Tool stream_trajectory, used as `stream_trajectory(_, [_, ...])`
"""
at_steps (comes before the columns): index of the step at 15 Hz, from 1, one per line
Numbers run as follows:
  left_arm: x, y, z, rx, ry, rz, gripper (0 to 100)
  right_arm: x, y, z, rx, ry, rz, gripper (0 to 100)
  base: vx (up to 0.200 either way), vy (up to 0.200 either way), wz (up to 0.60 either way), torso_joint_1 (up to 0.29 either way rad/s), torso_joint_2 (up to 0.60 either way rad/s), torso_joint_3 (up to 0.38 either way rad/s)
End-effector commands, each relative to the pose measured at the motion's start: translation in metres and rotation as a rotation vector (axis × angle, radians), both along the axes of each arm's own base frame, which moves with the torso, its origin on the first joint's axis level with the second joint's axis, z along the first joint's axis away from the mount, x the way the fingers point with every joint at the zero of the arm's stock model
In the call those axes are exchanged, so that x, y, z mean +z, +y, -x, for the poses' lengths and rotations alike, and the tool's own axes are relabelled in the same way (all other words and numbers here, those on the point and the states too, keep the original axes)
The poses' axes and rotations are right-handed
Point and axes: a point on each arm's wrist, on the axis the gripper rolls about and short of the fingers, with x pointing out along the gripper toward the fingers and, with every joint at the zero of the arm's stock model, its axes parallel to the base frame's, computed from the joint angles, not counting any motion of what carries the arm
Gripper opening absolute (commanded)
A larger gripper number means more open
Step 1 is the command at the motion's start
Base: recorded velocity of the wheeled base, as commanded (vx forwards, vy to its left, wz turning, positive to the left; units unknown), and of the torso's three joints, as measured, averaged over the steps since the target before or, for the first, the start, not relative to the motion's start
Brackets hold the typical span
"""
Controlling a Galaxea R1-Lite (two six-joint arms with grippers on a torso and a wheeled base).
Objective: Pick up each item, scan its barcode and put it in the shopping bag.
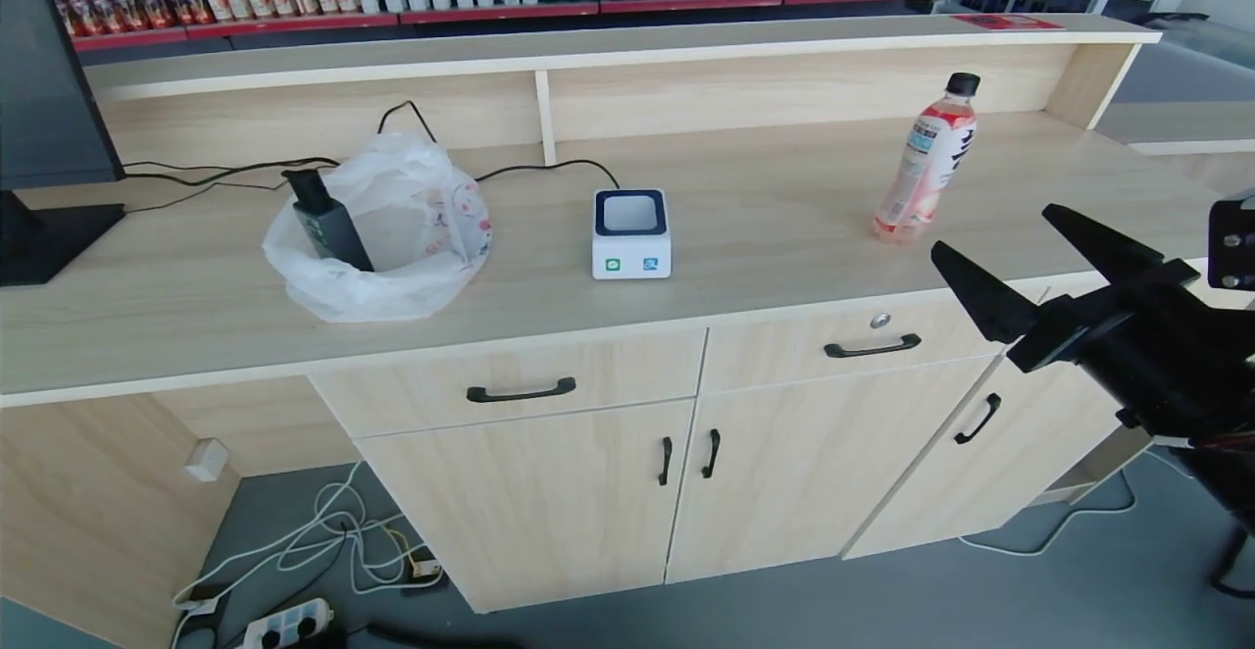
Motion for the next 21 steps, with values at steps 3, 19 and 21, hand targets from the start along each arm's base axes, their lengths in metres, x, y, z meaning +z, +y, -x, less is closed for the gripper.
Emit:
stream_trajectory(3, [0.0, 0.0, 0.0, 0.0, 0.0, 0.0, 100, 0.0, 0.001, -0.005, 0.0, 0.0, 0.001, 100, 0.0, -0.2, 0.0, 0.005, 0.01, 0.002])
stream_trajectory(19, [0.0, 0.0, 0.0, 0.0, 0.0, 0.0, 100, -0.006, 0.006, -0.015, 0.008, 0.021, 0.006, 100, 0.0, -0.2, 0.22, 0.002, 0.0, 0.002])
stream_trajectory(21, [0.0, 0.0, 0.0, 0.0, 0.0, 0.002, 100, -0.008, 0.004, -0.015, 0.0, 0.031, 0.008, 100, 0.0, -0.2, 0.0, 0.0, 0.01, 0.007])
